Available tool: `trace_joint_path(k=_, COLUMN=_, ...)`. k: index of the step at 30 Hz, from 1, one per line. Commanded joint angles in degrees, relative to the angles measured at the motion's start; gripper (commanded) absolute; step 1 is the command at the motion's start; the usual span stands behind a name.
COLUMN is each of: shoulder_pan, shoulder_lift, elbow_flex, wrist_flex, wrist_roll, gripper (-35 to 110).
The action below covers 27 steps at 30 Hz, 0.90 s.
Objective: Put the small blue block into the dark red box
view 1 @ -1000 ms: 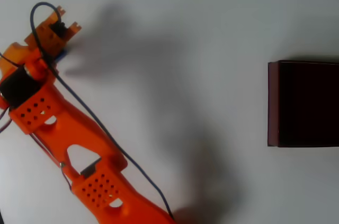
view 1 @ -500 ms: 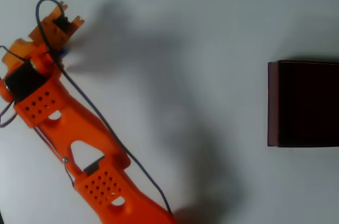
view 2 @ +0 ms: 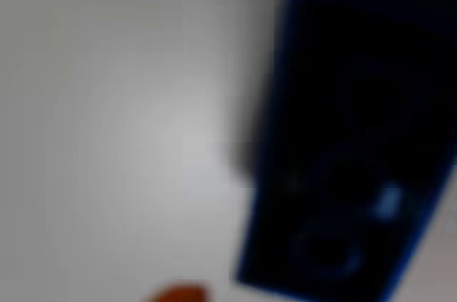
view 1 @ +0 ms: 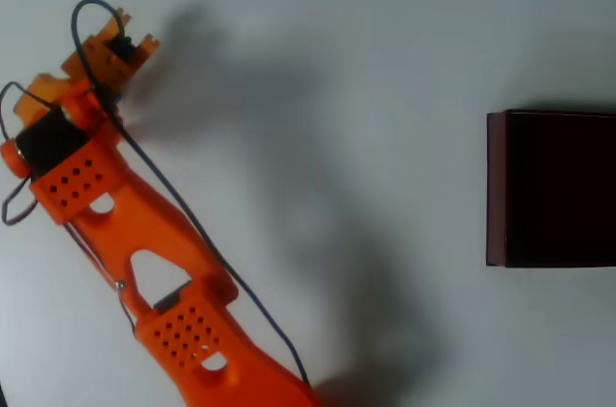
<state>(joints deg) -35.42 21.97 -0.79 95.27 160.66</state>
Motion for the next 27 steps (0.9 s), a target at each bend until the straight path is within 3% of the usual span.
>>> trace_joint_path(k=1, shoulder_pan=0.1, shoulder_lift=2.5, elbow_flex=0.2, wrist_flex=-1.8, wrist_roll=1.0, gripper=22)
trace_joint_path(k=10, shoulder_pan=1.1, shoulder_lift=1.9, elbow_flex=3.2, wrist_flex=-5.8, wrist_roll=-1.4, gripper=21)
trace_joint_path(k=16, shoulder_pan=3.7, shoulder_lift=-8.5, elbow_flex=-7.8, wrist_flex=-9.7, wrist_roll=-8.3, gripper=1)
trace_joint_path(k=23, shoulder_pan=4.7, shoulder_lift=-11.1, elbow_flex=-11.9, wrist_flex=-6.2, wrist_roll=-11.3, gripper=0)
trace_joint_path(k=27, shoulder_pan=5.6, shoulder_lift=-6.3, elbow_flex=-11.7, wrist_flex=2.5, wrist_roll=-14.6, gripper=0)
